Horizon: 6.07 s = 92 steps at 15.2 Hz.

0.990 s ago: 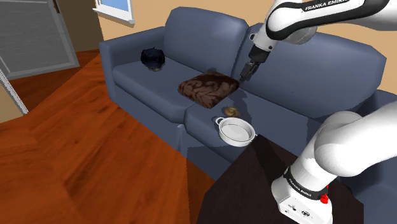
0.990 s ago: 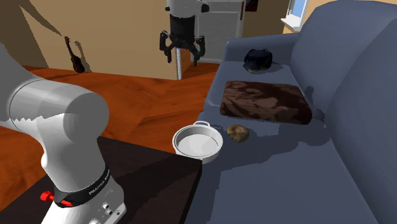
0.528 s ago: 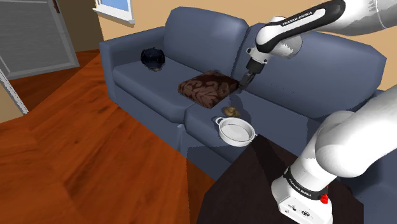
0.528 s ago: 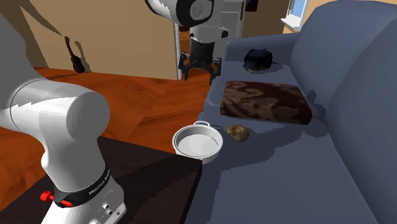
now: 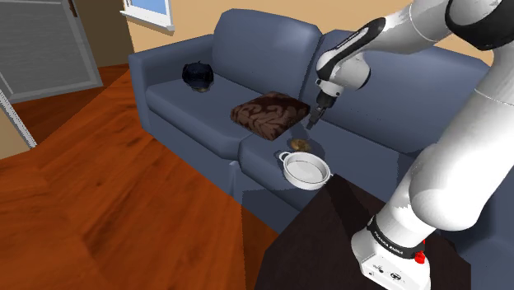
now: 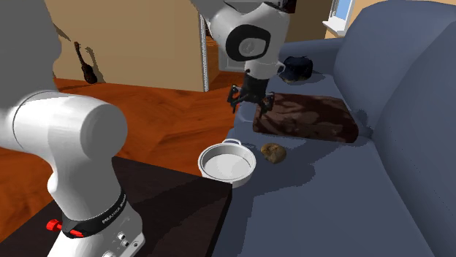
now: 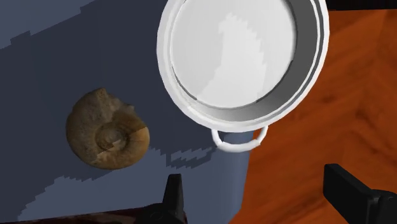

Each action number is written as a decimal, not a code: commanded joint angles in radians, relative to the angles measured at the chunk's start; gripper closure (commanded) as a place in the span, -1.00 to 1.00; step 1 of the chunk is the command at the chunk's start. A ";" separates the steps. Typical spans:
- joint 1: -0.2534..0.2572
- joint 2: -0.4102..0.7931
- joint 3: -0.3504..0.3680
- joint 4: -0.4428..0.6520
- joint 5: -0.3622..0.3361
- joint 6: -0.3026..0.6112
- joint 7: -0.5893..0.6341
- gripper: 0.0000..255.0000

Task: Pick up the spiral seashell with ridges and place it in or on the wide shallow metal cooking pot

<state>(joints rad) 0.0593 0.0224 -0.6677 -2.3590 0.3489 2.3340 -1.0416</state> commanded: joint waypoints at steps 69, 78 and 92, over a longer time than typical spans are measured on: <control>-0.554 0.848 0.196 0.660 0.753 -0.385 0.068 1.00; -0.528 0.751 0.161 0.620 0.707 -0.422 0.113 1.00; -0.492 0.617 0.110 0.590 0.631 -0.486 0.191 1.00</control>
<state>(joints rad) -0.4362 0.6490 -0.5548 -1.7663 0.9847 1.8518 -0.8561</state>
